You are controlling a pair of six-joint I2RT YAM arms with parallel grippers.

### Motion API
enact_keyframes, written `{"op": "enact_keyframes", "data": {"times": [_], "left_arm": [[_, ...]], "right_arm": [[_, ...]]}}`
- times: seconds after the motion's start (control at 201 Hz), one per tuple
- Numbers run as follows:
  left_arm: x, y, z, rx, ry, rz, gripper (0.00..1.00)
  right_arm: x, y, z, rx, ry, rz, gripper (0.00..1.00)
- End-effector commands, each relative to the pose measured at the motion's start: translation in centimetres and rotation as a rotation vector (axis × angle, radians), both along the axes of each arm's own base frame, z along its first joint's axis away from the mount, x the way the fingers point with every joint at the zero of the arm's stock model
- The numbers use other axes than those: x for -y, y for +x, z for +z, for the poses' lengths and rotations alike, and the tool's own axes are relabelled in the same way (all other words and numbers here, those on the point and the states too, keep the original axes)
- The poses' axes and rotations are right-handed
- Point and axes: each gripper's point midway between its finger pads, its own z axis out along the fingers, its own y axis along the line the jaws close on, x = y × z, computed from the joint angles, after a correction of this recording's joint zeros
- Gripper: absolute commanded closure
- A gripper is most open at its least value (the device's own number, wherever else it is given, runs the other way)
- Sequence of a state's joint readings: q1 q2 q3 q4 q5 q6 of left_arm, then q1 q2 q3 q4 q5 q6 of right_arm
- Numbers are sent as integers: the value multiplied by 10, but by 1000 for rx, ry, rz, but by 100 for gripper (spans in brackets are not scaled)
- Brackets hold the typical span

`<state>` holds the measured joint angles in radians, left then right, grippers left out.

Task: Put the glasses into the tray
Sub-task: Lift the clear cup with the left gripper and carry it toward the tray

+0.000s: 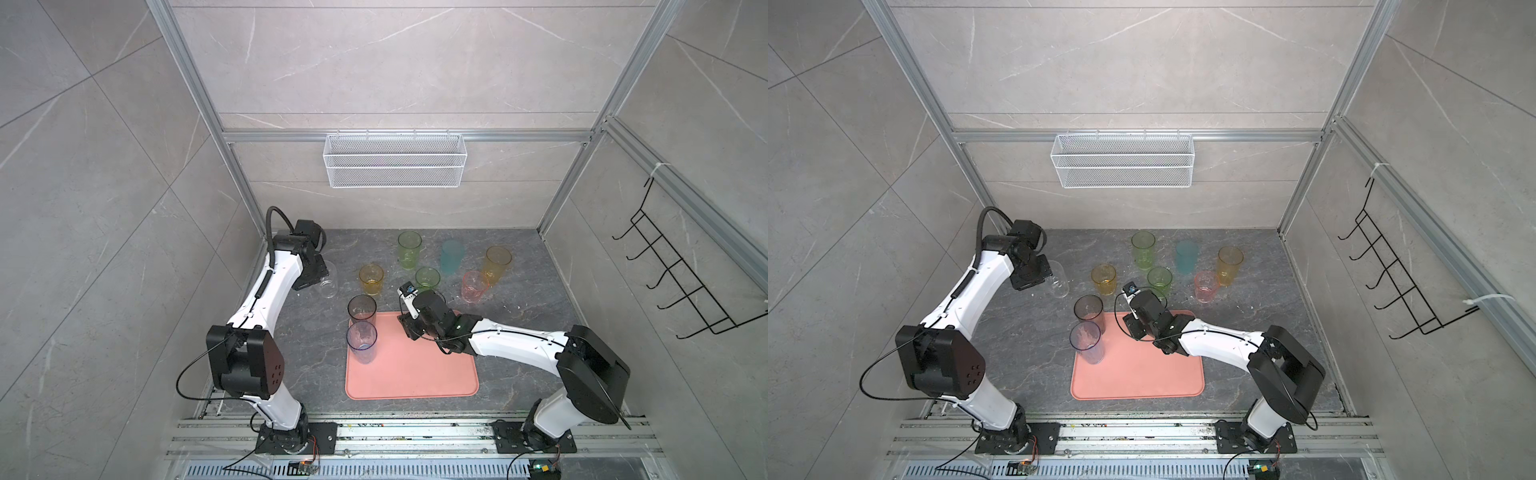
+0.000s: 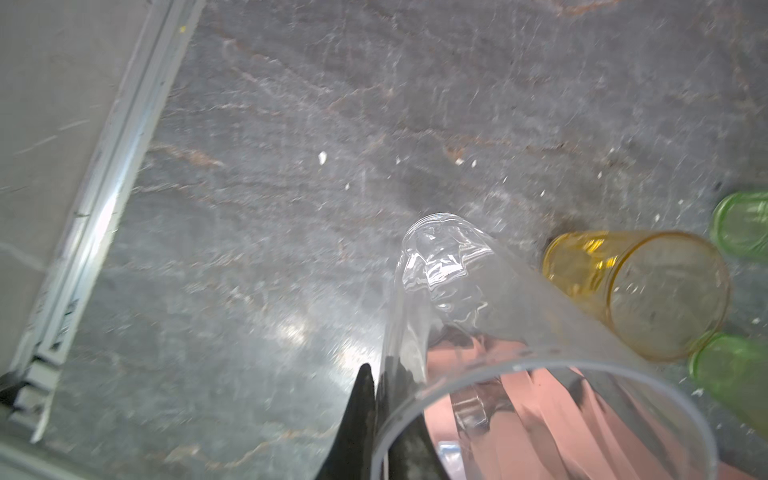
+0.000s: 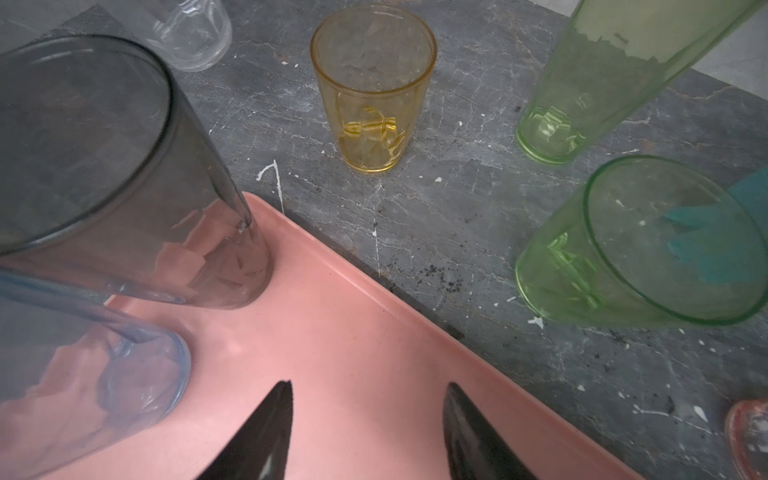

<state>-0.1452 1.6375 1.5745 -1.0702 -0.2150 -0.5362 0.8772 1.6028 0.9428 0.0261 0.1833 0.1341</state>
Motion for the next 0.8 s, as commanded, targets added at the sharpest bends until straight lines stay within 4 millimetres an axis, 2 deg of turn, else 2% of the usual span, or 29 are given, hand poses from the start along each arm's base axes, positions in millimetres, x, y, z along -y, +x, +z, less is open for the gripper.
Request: {"op": "enact_keyframes", "data": {"times": [0.0,0.105,0.368,0.583,0.792], "left_arm": [[-13,-30,26,-36,64,-32,99],[-22,-52,29,-69,103,-29,100],[-28,-104,33,-118,115,-65,100],[-25,-141,29,-159,83,-100,100],[-18,-166,20,-189,60,-149,100]], "right_arm": [[-9,2,8,8,11,15,40],[-9,1,8,8,12,16,40],[-9,1,9,14,8,16,40],[-6,1,11,22,2,9,40],[-6,1,10,25,-1,6,40]]}}
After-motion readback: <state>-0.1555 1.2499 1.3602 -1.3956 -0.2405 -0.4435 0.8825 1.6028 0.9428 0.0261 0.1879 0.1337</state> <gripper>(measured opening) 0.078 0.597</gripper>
